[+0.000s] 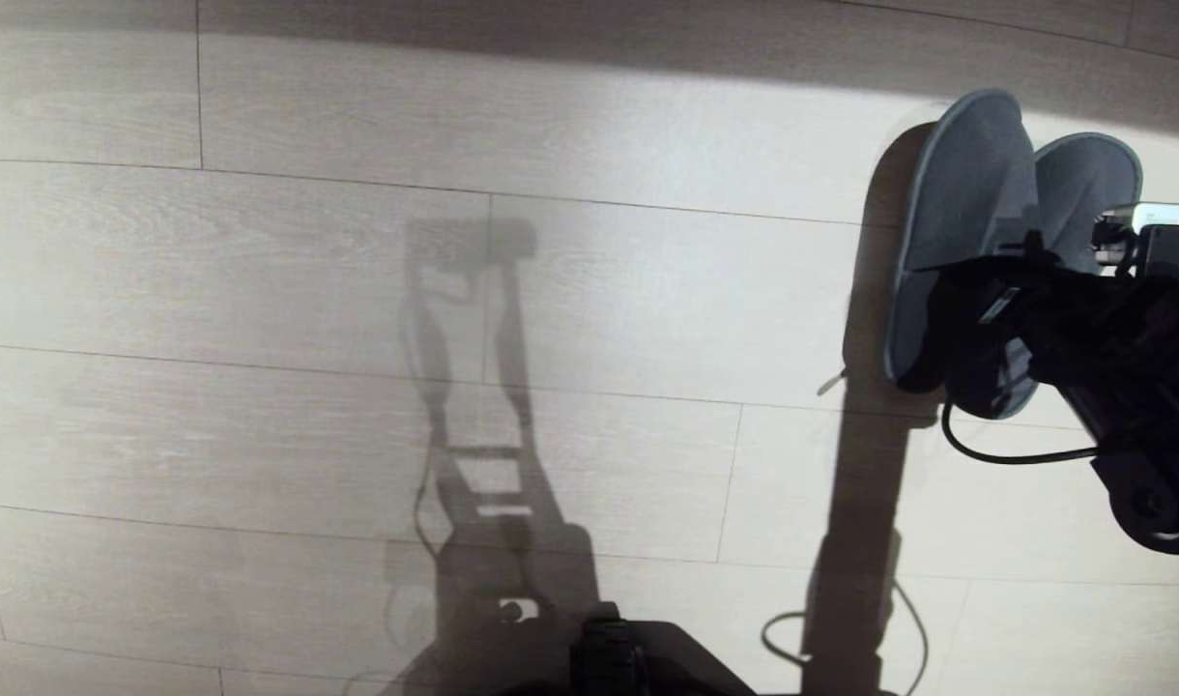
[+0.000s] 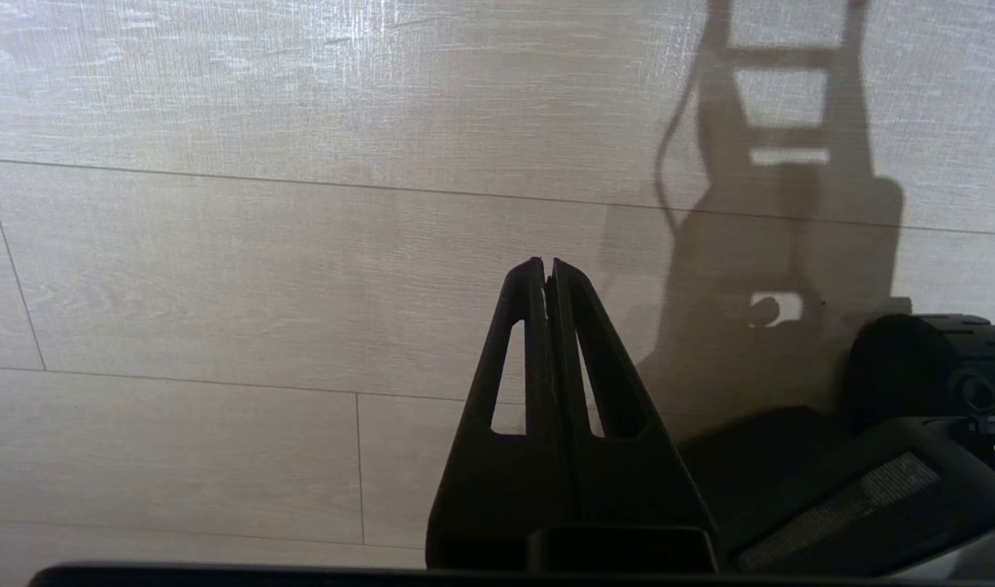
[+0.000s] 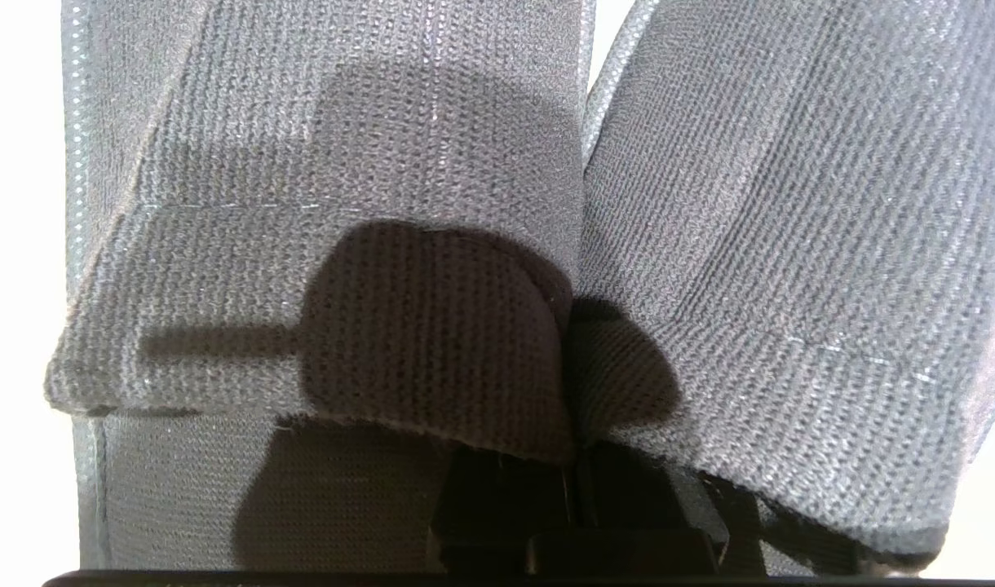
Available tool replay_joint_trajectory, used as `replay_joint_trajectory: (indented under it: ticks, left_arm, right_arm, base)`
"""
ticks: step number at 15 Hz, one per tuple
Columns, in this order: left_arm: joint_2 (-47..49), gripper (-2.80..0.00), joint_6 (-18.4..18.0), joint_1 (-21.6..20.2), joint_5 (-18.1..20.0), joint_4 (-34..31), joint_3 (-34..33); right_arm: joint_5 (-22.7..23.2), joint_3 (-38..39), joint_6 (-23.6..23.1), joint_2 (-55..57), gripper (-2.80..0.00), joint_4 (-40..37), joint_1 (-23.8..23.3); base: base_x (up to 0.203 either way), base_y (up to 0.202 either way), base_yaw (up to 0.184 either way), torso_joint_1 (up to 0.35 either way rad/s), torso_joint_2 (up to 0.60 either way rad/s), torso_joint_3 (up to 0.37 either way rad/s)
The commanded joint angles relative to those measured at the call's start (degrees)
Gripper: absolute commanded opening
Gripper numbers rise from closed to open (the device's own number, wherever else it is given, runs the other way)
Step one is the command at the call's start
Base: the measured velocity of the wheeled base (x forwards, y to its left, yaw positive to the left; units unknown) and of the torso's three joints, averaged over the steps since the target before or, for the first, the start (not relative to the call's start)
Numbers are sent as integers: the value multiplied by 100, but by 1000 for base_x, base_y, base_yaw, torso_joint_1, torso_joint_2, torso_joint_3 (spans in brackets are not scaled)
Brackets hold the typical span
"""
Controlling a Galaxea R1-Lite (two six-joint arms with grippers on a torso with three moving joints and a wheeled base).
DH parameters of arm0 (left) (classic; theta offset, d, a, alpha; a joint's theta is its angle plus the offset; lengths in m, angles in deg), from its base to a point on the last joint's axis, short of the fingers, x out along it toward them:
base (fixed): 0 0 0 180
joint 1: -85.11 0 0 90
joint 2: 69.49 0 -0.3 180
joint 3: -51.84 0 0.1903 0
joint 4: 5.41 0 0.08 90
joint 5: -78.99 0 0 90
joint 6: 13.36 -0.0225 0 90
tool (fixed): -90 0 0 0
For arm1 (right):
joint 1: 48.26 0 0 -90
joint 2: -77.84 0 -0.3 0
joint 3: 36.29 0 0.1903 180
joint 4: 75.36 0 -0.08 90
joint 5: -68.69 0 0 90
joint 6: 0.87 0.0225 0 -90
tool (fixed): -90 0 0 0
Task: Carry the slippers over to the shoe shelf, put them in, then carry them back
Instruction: Pick up the slippers on the floor, then place the slippers into the shoe cabinet
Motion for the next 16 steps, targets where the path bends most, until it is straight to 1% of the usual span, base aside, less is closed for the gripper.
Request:
replay_joint_trajectory:
  ticks: [1,4,6,8,11,13,16]
  left_arm:
    - [-11,-280,2,-9,0,-1,-6]
    - [-11,-280,2,-3,0,-1,0]
    - [-11,-280,2,-9,0,-1,0]
    - [-11,-280,2,-8,0,-1,-2]
    - [-11,-280,2,-8,0,-1,-1]
    - [-11,-280,2,-6,0,-1,0]
    - [-11,-280,2,0,0,-1,0]
  right_arm:
    - [107,394,-1,-653,-280,-103,3]
    - [732,1248,-17,-1761,-280,-547,1]
    - [1217,1930,-126,-2574,-280,-885,0]
    - [1576,2546,-218,-3241,-280,-1041,-1]
    - [2053,3136,-260,-4310,-280,-1314,-2]
    - [2250,3253,-253,-5112,-280,-1900,-1]
    - [2717,3245,-224,-6586,-280,-3522,12]
  base:
    - [0,0,0,0,0,0]
    - [0,0,0,0,0,0]
    - [0,0,0,0,0,0]
    - [0,0,0,0,0,0]
    - [0,0,0,0,0,0]
    - [0,0,0,0,0,0]
    - [0,0,0,0,0,0]
